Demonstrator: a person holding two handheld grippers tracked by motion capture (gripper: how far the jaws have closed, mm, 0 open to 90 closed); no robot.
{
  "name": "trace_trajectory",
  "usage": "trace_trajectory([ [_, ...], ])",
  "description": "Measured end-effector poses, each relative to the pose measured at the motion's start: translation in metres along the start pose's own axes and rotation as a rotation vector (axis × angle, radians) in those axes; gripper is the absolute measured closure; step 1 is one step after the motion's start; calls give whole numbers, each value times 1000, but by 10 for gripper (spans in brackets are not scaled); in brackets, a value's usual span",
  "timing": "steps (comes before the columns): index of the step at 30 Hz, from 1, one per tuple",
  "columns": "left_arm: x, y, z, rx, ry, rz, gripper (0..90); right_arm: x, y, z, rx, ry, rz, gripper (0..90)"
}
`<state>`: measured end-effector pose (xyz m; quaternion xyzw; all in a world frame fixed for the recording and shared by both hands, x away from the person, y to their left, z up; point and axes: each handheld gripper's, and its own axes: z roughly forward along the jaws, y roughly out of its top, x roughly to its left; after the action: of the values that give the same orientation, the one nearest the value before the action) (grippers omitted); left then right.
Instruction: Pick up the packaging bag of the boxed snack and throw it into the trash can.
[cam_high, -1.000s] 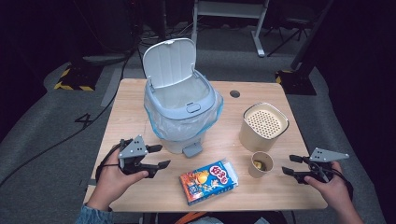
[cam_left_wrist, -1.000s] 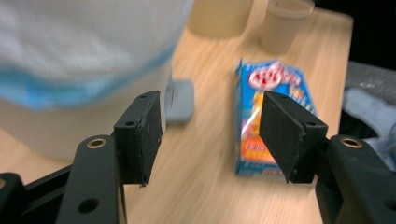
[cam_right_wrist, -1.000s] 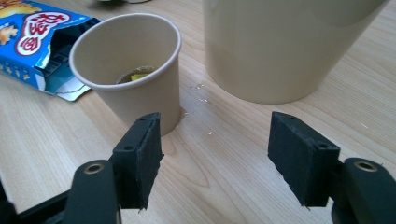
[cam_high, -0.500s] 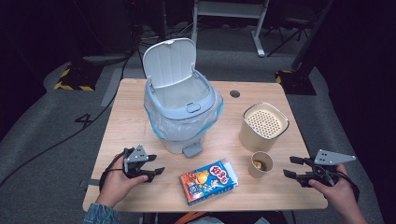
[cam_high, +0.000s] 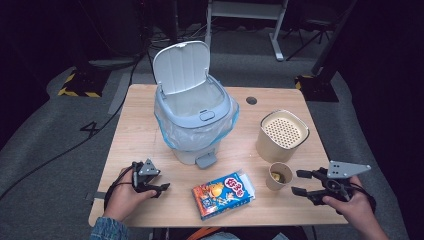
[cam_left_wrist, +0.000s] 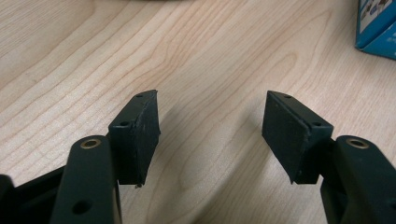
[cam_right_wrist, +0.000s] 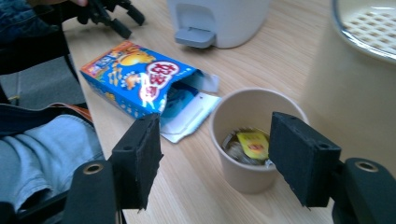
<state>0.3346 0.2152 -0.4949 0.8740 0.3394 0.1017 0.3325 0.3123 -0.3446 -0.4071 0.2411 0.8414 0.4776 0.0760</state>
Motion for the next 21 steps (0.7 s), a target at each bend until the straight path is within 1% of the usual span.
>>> trace_trajectory([
  [1, 0, 0, 0, 0, 5, 3, 371, 2, 2, 3, 3, 9, -6, 349],
  [3, 1, -2, 1, -17, 19, 23, 371, 5, 6, 9, 18, 15, -22, 347],
  [4, 0, -3, 2, -31, 15, 15, 358, 6, 8, 12, 21, 20, -30, 346],
  [7, 2, -8, 5, -81, 13, 26, 329, 12, 14, 20, 22, 42, -50, 346],
  [11, -1, -9, 4, -82, 28, 11, 329, 19, 20, 31, 23, 73, -73, 345],
  [15, -1, -9, 4, -83, 30, 9, 330, 26, 23, 43, 32, 101, -89, 342],
  [16, -1, -9, 4, -82, 30, 9, 329, 30, 24, 48, 36, 114, -96, 341],
  [19, -1, -9, 4, -82, 30, 9, 329, 38, 24, 61, 40, 134, -118, 342],
  [21, -1, -9, 4, -83, 30, 9, 329, 44, 24, 70, 47, 132, -126, 352],
])
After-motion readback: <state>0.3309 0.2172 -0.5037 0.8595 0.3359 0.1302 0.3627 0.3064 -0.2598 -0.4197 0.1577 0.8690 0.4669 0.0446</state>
